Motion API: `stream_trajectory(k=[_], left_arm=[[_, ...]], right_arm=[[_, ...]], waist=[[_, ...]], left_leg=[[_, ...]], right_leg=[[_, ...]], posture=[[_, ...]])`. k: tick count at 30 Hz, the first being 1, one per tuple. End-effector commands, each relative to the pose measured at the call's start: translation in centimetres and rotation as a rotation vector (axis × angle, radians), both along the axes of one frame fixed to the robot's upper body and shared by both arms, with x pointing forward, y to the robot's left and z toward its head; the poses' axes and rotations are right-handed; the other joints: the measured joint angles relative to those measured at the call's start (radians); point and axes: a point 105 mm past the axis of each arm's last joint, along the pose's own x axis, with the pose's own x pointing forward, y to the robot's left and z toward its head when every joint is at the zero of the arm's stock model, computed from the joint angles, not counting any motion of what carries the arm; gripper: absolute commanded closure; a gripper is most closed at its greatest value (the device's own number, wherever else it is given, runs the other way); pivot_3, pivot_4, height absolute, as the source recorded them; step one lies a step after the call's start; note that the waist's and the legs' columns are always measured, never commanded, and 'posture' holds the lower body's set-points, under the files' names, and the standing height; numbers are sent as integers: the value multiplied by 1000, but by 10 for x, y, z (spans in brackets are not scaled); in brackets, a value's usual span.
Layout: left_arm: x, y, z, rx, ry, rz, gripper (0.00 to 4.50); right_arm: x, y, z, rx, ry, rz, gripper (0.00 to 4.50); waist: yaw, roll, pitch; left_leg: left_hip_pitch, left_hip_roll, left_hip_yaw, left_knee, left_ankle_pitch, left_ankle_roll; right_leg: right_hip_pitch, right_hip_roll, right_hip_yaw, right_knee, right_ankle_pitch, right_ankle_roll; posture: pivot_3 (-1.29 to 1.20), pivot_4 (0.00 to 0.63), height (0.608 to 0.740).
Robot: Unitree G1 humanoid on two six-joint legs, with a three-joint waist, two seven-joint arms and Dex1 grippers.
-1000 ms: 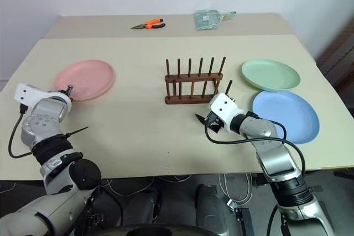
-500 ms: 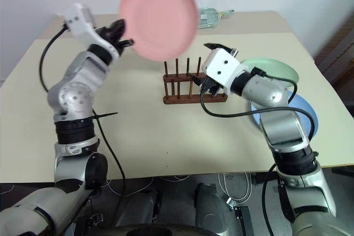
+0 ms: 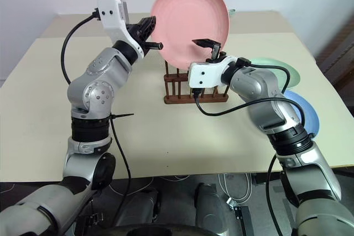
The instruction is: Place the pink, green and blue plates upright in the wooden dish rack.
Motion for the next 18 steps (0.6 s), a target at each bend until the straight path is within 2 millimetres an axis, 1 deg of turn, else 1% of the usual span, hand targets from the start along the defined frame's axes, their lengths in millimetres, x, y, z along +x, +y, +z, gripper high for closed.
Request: stream_trajectory(k=[1, 3, 4, 6, 8, 9, 12, 17, 18], left_arm=[[-6, 5, 20, 11, -85, 19, 4500], [-4, 8, 18, 17, -78, 33, 4500], [-3, 10, 17, 18, -74, 39, 4500], [-2, 12, 16, 19, -70, 44, 4500], [-1, 12, 16, 18, -70, 45, 4500], [-1, 11, 17, 18, -71, 45, 4500], [-1, 8, 20, 13, -78, 34, 4500], [-9, -3, 28, 6, -99, -10, 4500], [-10, -4, 28, 6, -100, -13, 4500]], right_arm=[[-3, -6, 13, 14, -67, -14, 2547], [-7, -8, 16, 38, -54, -7, 2467], [-11, -9, 17, 60, -30, 2, 2264], [-16, -10, 17, 65, -7, 13, 1417], [-19, -9, 15, 49, -2, 25, 398], [-21, -8, 14, 39, 1, 31, 55], [-22, -3, 7, 5, 10, 43, 55], [-7, -3, 7, -21, -56, -15, 55], [-5, -2, 6, -26, -60, -19, 551]], waist=[[0, 0, 0], [1, 0, 0], [1, 0, 0], [1, 0, 0], [1, 0, 0], [1, 0, 0], [1, 0, 0], [1, 0, 0], [1, 0, 0]], left_leg=[[0, 0, 0, 0, 0, 0], [0, 0, 0, 0, 0, 0], [0, 0, 0, 0, 0, 0], [0, 0, 0, 0, 0, 0], [-1, 0, 0, 0, 0, 0], [-1, 0, 0, 0, 0, 0], [0, 0, 0, 0, 0, 0], [-1, 0, 0, 0, 0, 0], [-1, 0, 0, 0, 0, 0]], right_leg=[[0, 0, 0, 0, 0, 0], [0, 0, 0, 0, 0, 0], [0, 0, 0, 0, 0, 0], [0, 0, 0, 0, 0, 0], [0, 0, 0, 0, 0, 0], [0, 0, 0, 0, 0, 0], [0, 0, 0, 0, 0, 0], [0, 0, 0, 0, 0, 0], [0, 0, 0, 0, 0, 0]], posture=[[0, 150, 740], [0, 150, 740], [0, 150, 740], [0, 150, 740], [0, 150, 740], [0, 150, 740], [0, 150, 740], [0, 150, 740], [0, 150, 740]])
